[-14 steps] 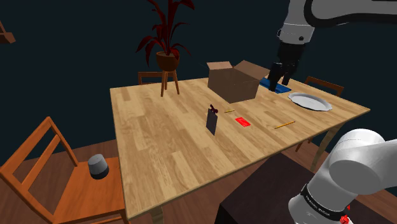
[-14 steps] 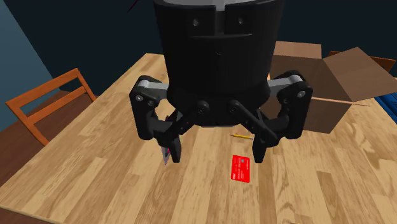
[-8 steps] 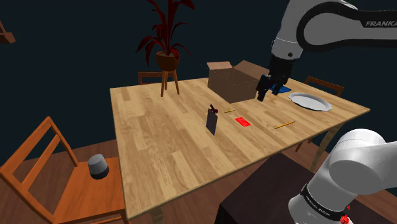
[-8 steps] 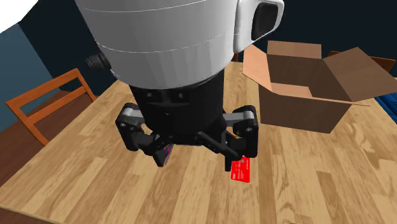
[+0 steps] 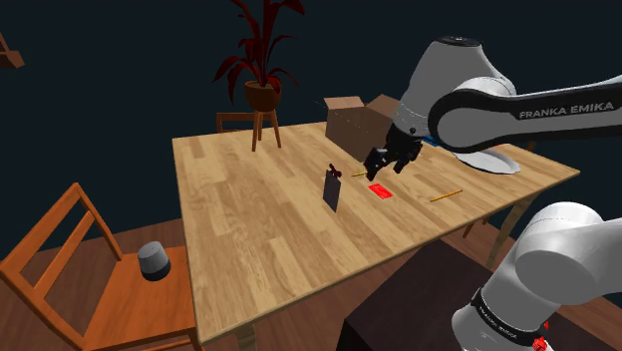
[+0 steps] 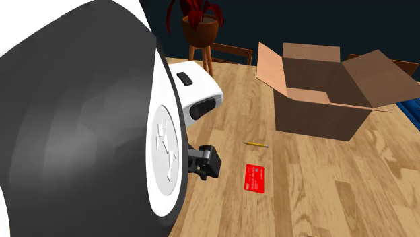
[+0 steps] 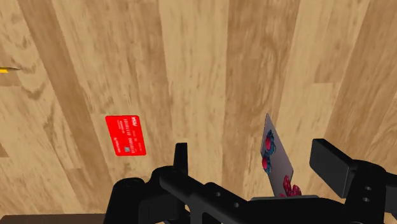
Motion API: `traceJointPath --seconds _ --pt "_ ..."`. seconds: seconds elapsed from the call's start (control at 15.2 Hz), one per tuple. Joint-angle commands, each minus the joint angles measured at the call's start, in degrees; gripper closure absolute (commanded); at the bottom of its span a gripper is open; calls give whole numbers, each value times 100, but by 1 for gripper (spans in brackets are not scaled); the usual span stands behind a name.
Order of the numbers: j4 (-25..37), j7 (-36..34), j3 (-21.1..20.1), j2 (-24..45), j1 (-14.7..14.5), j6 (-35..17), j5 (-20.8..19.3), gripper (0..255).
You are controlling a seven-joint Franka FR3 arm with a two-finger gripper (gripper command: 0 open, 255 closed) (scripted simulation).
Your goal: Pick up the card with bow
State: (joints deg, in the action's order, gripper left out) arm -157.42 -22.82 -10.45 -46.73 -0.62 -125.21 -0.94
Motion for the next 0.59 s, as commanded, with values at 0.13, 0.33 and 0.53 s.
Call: traceJointPath --seconds 0.13,0.33,0.53 --pt "-344 -881 -625 620 230 -1492 -66 0" --pt "-368 -1705 -1288 1278 685 -2551 -342 0" --pt "-217 -2783 -2297 1959 1624 -3506 -957 0"
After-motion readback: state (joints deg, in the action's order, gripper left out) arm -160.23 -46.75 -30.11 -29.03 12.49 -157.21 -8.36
